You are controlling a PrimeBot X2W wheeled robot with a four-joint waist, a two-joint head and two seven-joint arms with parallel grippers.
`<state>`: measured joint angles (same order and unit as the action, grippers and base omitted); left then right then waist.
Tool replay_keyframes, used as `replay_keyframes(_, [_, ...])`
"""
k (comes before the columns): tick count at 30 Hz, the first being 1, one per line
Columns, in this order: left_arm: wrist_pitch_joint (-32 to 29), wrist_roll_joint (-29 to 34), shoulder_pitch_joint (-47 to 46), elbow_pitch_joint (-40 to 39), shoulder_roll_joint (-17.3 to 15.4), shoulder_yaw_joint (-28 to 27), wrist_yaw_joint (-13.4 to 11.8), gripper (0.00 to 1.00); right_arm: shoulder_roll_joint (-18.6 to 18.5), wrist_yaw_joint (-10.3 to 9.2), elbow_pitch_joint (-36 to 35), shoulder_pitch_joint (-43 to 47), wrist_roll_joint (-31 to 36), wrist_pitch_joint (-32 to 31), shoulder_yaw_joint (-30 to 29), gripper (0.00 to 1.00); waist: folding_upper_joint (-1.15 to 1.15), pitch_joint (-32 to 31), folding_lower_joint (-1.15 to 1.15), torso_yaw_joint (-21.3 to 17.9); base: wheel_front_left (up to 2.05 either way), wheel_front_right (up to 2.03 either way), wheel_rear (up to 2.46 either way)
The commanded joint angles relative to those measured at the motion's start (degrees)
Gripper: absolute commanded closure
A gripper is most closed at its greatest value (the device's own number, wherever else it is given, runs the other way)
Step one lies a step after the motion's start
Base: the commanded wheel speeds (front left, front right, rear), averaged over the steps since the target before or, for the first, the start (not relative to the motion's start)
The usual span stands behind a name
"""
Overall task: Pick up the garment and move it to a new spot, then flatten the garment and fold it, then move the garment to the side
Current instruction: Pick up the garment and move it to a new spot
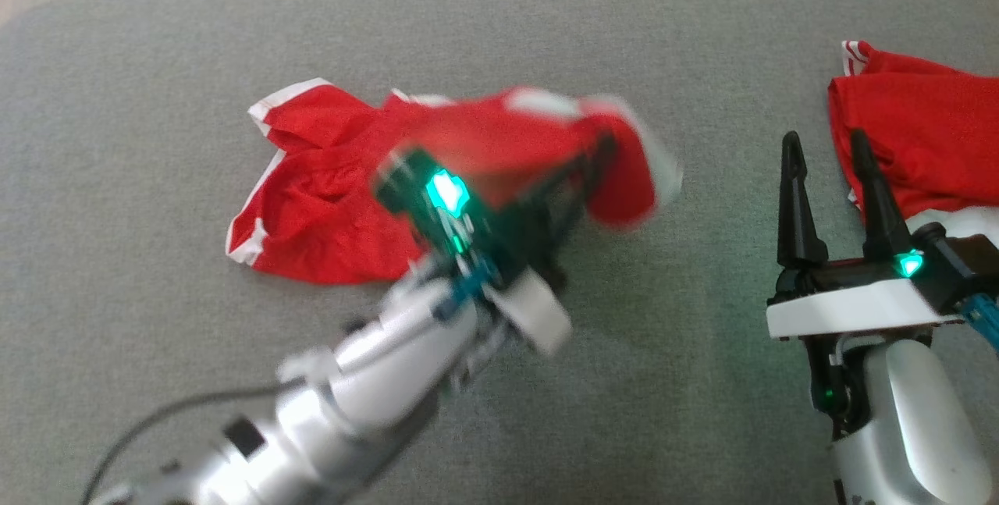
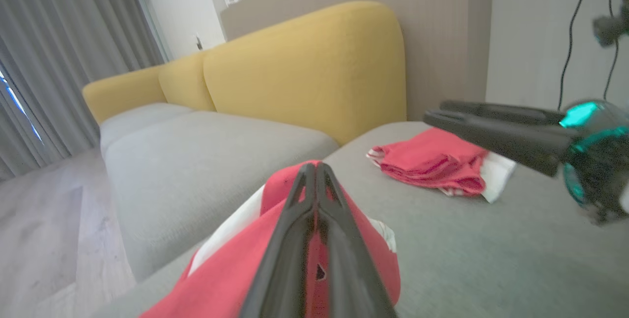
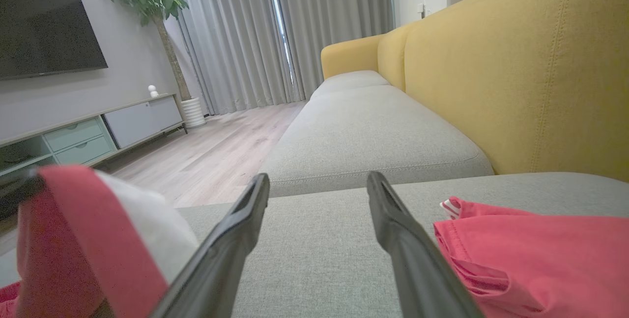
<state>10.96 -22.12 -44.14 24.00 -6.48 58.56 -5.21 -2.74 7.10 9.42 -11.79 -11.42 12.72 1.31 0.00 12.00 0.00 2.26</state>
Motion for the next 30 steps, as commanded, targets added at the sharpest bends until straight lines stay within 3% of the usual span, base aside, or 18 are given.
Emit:
replay_keyframes(1, [-0.26,0.03,0.17,-1.2,-0.41,-0.56,0.27,0.0,-0.14,0.39,-1.45,-0.87,-0.51,0.71,1.09,0.0,0.0,-0.26,0.0,0.37,0.0,0.0,0.0])
replay_keyframes(4, [-0.49,0.11,2.09,-1.75,-1.06,1.05,0.81,0.0,-0.14,0.39,-0.92,-0.85,-0.72,1.04,0.72,0.0,0.0,-0.6,0.0,1.44,0.0,0.0,0.0])
replay_keyframes(7, [0.48,-0.43,2.66,-3.27,-2.61,-0.66,-0.71,0.0,-0.14,0.39,-0.77,-0.83,-0.6,1.28,0.14,0.0,0.0,-0.97,0.0,3.02,0.0,0.0,0.0])
replay_keyframes(18, [3.97,-5.46,15.0,-10.03,-14.46,-17.48,-10.91,0.0,-0.14,0.39,-1.39,1.69,0.17,1.21,0.93,0.0,0.0,-3.89,0.0,7.29,0.0,0.0,0.0])
replay_keyframes(24, [4.02,-4.31,26.84,-17.09,-13.57,-25.94,-13.2,0.0,-0.14,0.39,-2.6,3.58,-0.05,0.65,0.1,0.0,0.0,-4.42,0.0,7.95,0.0,0.0,0.0])
replay_keyframes(30, [4.03,-1.54,34.05,-19.95,-9.18,-33.86,-10.6,0.0,-0.14,0.39,-3.82,4.52,0.49,-0.44,0.06,0.0,0.0,-4.59,0.0,8.44,0.0,0.0,0.0])
